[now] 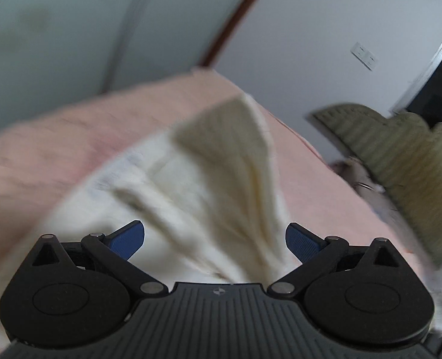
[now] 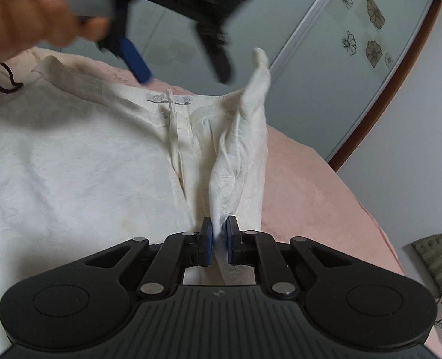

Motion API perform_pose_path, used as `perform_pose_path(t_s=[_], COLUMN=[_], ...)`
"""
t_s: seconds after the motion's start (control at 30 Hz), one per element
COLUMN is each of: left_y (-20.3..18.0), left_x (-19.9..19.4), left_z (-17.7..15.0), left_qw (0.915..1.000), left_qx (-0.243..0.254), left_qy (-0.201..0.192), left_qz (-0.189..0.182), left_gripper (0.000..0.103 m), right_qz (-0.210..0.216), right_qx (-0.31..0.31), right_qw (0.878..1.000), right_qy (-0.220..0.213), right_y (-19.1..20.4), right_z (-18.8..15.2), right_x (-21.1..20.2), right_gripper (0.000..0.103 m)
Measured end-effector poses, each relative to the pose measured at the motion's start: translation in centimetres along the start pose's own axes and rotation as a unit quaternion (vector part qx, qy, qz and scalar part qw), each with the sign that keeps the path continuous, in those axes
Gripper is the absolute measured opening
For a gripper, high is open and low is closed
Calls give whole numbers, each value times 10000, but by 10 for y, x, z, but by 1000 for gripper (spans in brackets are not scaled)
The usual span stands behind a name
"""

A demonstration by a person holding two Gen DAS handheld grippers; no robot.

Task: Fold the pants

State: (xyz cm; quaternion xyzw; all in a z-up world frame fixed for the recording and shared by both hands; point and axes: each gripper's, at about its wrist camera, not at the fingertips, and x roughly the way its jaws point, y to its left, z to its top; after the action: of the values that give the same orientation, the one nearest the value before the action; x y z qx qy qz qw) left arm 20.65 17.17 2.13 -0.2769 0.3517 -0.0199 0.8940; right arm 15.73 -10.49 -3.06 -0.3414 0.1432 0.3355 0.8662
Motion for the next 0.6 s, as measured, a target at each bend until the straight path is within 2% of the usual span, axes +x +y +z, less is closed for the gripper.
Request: perform_pose_path(t_s=[0.1,0.23,0.27,0.3,0.33,0.4,0.47,0.5,0.57,0.6], left_y=[-6,-18,-18,-18,-16,-10,-8,-7,-1,3], left_x=[15,25,29,32,35,37,29,19,0,-10], left_z=[16,21,22,25,27,27,20,14,2,-4], left_qw=[9995,9991,9983,9977,9974,9975,9976,9977,9980,9981], left_qx=[-123,-246,-321,-394,-431,-499,-370,-234,1,81], left_qy=[125,-323,-391,-408,-357,-143,-159,-263,-455,-484], left_qz=[-251,137,272,371,447,487,567,584,442,362], left_gripper=[101,98,89,70,58,10,3,3,3,3], right_qz=[-14,-67,-87,-100,-116,-197,-208,-247,-486,-599], right_qx=[97,124,105,78,55,3,-48,-51,-49,-58], right_qw=[9999,9999,9999,9999,9999,9998,9998,9997,9988,9981], right_qy=[-30,-61,-56,-44,-45,-60,-51,-32,67,120], right_y=[0,6,7,6,6,8,6,3,-1,-3], right_z=[-2,-4,-4,-2,-3,-3,-3,-4,-6,-8], right_x=[2,1,1,2,1,-3,-12,-18,-32,-40], right_gripper=[9,10,10,10,12,13,15,15,23,31])
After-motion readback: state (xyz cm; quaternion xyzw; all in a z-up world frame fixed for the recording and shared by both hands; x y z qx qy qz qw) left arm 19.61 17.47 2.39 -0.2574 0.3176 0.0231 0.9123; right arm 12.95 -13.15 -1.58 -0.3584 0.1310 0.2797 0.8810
